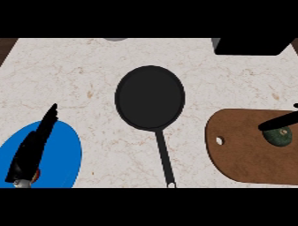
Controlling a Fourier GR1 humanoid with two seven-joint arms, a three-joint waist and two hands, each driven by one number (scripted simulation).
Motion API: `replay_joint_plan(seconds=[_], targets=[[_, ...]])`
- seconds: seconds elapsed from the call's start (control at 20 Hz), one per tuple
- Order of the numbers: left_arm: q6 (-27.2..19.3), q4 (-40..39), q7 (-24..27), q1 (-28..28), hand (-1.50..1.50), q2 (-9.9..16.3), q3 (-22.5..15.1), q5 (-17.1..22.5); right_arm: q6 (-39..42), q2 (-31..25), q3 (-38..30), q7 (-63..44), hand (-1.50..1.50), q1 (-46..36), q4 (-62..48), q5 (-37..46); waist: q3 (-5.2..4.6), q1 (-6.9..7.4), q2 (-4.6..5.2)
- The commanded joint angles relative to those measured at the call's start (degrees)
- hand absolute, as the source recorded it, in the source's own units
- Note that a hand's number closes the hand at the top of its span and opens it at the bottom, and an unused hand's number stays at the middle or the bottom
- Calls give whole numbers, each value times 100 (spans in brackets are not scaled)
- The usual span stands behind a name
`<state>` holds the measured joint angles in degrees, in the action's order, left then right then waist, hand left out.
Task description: Pick the squash from the cutting board and place it in the pan
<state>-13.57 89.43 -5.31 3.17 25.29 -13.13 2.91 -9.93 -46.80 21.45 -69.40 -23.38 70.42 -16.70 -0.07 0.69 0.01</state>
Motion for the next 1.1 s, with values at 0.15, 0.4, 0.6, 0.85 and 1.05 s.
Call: replay_joint_plan(seconds=[0.15, 0.4, 0.6, 0.85, 1.05], targets=[[144, 34, -47, 38, 0, 16, 183, 14, -173, 392, 126, -954, -150, -219, -408, 181, 3, -15, 0], [151, 4, -37, -9, 0, -139, 217, -56, -164, 592, 170, -536, -150, -53, -740, 309, 5, -24, 2], [32, 46, -85, 63, 0, -241, 162, -306, -53, 459, 19, -742, -150, -158, -678, 273, 4, -37, -6], [437, 250, -321, 55, 0, -101, 399, -125, -399, 815, -252, 270, 150, 6, -1257, 672, 8, -27, -1], [221, 311, -272, 137, 0, -386, 230, -399, -646, 1065, -287, 152, 150, 276, -843, 762, 7, -52, -9]])
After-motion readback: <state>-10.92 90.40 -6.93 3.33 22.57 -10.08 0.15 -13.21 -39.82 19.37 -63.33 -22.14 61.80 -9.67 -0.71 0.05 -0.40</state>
